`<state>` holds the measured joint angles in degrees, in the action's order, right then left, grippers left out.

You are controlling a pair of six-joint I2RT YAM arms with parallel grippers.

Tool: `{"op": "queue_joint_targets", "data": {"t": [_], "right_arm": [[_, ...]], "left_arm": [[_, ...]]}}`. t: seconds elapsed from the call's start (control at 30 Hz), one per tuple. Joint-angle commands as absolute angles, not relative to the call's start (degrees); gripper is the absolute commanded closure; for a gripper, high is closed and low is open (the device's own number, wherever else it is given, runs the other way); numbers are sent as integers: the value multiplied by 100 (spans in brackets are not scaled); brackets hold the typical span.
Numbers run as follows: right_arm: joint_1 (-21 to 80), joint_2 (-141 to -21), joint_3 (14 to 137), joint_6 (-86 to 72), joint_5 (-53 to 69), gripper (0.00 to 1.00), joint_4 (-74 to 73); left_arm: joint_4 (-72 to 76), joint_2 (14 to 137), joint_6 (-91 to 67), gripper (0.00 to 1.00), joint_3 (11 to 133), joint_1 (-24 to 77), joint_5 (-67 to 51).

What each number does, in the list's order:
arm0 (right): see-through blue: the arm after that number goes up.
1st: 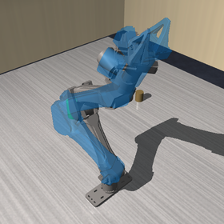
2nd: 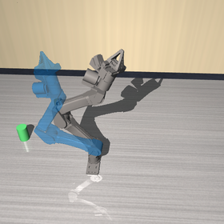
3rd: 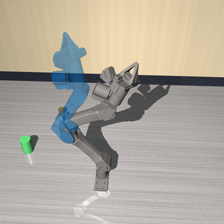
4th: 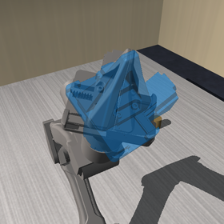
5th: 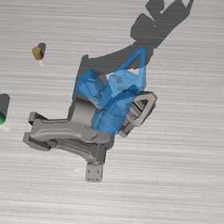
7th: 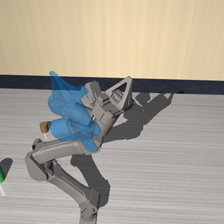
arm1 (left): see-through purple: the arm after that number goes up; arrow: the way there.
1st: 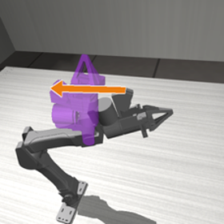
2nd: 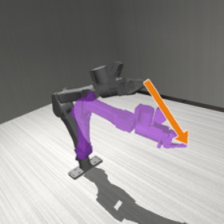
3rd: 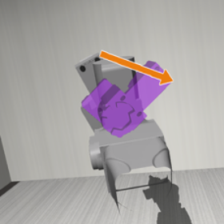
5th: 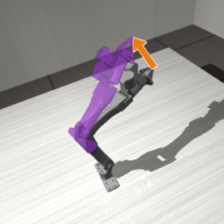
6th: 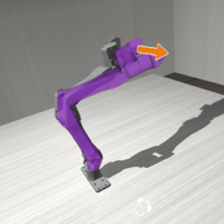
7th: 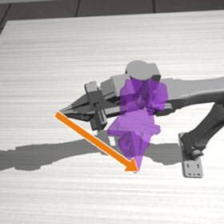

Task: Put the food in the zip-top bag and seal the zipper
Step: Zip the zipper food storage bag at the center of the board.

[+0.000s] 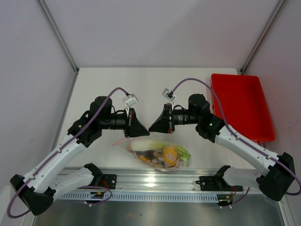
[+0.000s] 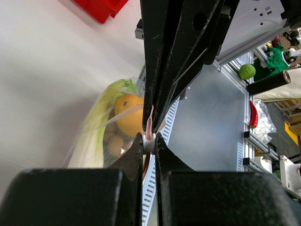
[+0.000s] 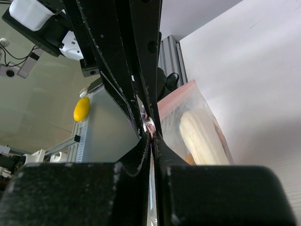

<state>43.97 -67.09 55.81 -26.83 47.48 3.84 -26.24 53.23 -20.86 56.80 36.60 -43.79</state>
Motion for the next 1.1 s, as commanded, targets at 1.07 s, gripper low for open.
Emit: {"op": "queue_joint_targets", "data": {"t": [1.07], "right_arm": [[5528, -6460, 6566, -1046, -589, 100, -2136]], "left_arm": [[-2847, 5151, -2039, 99, 5906, 3656, -4395]]}}
